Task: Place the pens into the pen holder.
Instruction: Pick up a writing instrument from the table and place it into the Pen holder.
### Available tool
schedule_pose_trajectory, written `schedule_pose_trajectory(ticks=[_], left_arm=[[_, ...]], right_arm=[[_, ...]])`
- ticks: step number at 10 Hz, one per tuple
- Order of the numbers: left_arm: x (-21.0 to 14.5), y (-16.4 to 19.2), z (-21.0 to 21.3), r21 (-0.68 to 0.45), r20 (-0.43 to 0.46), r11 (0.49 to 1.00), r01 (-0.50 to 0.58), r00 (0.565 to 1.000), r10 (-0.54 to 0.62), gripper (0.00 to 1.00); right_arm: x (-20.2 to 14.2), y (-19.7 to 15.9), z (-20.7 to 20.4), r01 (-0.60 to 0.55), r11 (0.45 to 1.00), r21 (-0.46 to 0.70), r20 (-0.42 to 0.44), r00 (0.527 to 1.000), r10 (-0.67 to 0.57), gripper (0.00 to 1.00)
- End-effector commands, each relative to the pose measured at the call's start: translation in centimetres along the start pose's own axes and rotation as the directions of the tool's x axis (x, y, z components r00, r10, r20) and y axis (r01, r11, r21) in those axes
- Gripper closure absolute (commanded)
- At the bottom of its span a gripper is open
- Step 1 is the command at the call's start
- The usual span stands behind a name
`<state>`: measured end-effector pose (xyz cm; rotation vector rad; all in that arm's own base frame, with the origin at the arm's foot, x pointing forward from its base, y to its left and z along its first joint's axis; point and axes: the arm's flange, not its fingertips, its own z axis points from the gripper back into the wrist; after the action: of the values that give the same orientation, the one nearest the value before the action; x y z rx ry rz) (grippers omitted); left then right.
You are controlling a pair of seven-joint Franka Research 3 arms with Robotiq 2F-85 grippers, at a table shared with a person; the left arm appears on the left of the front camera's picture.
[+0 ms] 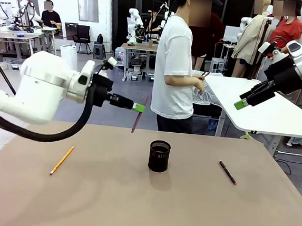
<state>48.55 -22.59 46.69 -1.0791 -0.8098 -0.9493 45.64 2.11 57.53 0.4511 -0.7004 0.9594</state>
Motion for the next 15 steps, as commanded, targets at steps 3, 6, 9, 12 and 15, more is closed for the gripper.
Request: schedule_pose_trajectory(ticks=[3, 6, 9, 12, 15], left_arm=[[-0.7, -0.4, 0.3, -0.017, 0.017, 0.998, 0.060, 0.998, -0.060, 1.00], [-0.7, -0.4, 0.3, -0.017, 0.017, 0.998, 0.060, 0.998, -0.060, 1.00], [-1.4, -0.1, -0.7, -0.051, 0.019, 0.983, 0.179, 0.984, -0.178, 1.00], [-0.8, 0.2, -4.1, -0.060, 0.047, 0.923, 0.379, 0.925, -0.377, 1.00], [0.4, 0.3, -4.3, -0.038, 0.106, 0.860, 0.508, 0.858, -0.502, 1.00]], right_arm=[[0.1, 0.0, 0.1, -0.002, 1.000, 0.002, 0.003, 1.000, 0.002, 0.00], [0.1, 0.0, 0.1, -0.002, 1.000, 0.002, 0.003, 1.000, 0.002, 0.00], [0.1, 0.0, 0.1, -0.002, 1.000, 0.002, 0.003, 1.000, 0.002, 0.00], [0.1, 0.0, 0.1, -0.002, 1.000, 0.002, 0.003, 1.000, 0.002, 0.00], [0.1, 0.0, 0.1, -0.002, 1.000, 0.002, 0.003, 1.000, 0.002, 0.00]])
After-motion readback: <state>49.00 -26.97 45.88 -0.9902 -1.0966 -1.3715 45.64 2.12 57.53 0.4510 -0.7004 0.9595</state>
